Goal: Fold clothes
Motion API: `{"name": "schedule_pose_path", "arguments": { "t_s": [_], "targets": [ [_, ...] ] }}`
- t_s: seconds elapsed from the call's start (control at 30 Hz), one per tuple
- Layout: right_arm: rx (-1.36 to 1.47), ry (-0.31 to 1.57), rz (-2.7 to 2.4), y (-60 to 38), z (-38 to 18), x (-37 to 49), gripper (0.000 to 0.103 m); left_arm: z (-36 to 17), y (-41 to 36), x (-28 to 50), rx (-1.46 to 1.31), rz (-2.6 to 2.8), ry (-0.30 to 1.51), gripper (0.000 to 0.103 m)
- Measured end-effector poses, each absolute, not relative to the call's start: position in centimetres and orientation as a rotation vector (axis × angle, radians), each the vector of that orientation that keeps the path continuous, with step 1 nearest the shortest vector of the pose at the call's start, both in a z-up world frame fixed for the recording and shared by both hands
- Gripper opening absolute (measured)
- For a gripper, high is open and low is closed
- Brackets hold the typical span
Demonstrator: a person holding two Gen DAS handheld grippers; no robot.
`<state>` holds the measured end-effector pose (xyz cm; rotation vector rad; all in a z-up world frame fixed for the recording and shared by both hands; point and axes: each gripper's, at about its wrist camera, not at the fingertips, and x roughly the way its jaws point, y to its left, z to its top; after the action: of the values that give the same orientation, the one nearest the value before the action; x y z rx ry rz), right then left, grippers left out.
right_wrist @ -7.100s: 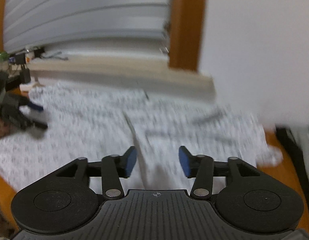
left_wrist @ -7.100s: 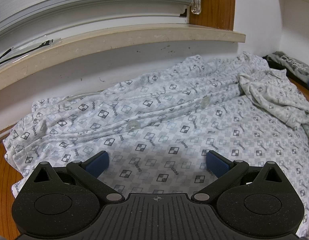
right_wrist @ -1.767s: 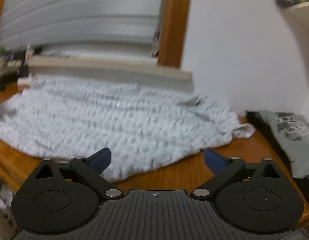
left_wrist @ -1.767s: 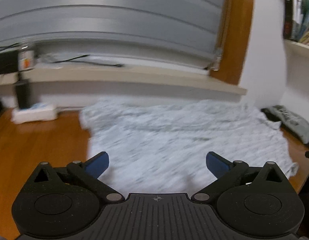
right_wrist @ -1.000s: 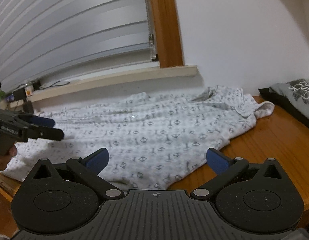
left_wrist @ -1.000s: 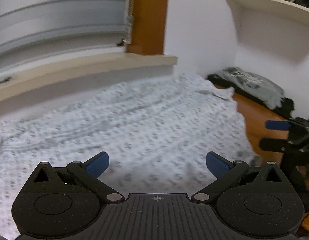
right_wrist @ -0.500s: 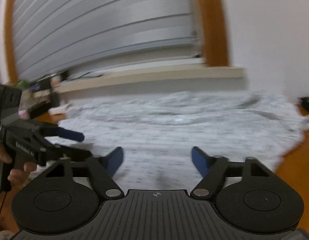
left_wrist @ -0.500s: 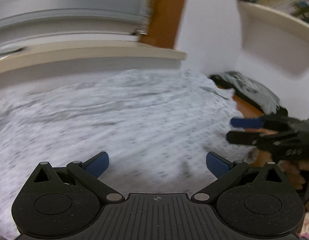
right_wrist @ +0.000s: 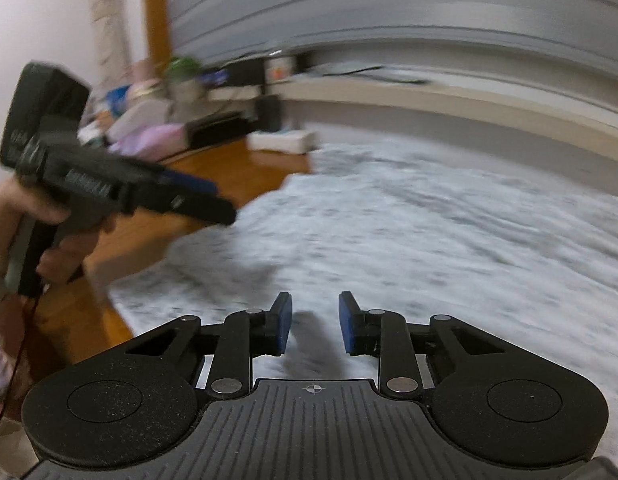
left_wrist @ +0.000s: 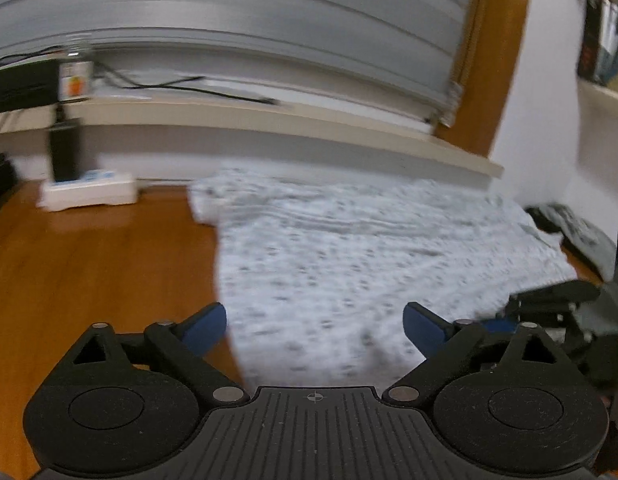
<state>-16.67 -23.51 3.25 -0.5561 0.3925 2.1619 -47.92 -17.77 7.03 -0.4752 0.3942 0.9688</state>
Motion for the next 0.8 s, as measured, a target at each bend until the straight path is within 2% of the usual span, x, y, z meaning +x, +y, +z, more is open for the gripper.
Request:
{"name": "schedule_pose_path", "arguments": {
  "t_s": [0.1,0.2,0.33,0.47,0.53,0.57,0.8],
  "targets": [
    [-0.586,0.377,2.222,-23.6,3.3,-18.9,0.027,7.0,-17.7,-49.4,-0.483,0.992,0.39,0.079],
    [-0.601,0.365,2.265,-23.6,3.5,-20.2,0.027,6.8,-17.7,-49.8,-0.487,0.997,0.392,0.075],
    [-0.631,0.354,2.3,-23.6,3.4,-21.0,0.027,6.5,-17.7,-49.8,-0.487,0.993,0.389,0.063],
    [-0.664,0.334,2.293,-23.3,3.0,-21.1,0.028,6.5,-17.8,-49.5,-0.49,0.99,0.383,0.057],
    [-0.663,0.33,2.29,-23.1,2.9,-20.8,0.021,6.6,-17.8,-49.2,-0.486,0.985,0.384,0.057],
    [-0.652,0.334,2.287,-22.9,3.0,-20.5,0.003,6.6,-17.8,-49.0,-0.484,0.982,0.385,0.057],
    [-0.475,0.285,2.149,-22.7,5.9,-13.7,0.002,7.0,-17.4,-47.2,-0.467,0.948,0.377,0.056]
  ]
}}
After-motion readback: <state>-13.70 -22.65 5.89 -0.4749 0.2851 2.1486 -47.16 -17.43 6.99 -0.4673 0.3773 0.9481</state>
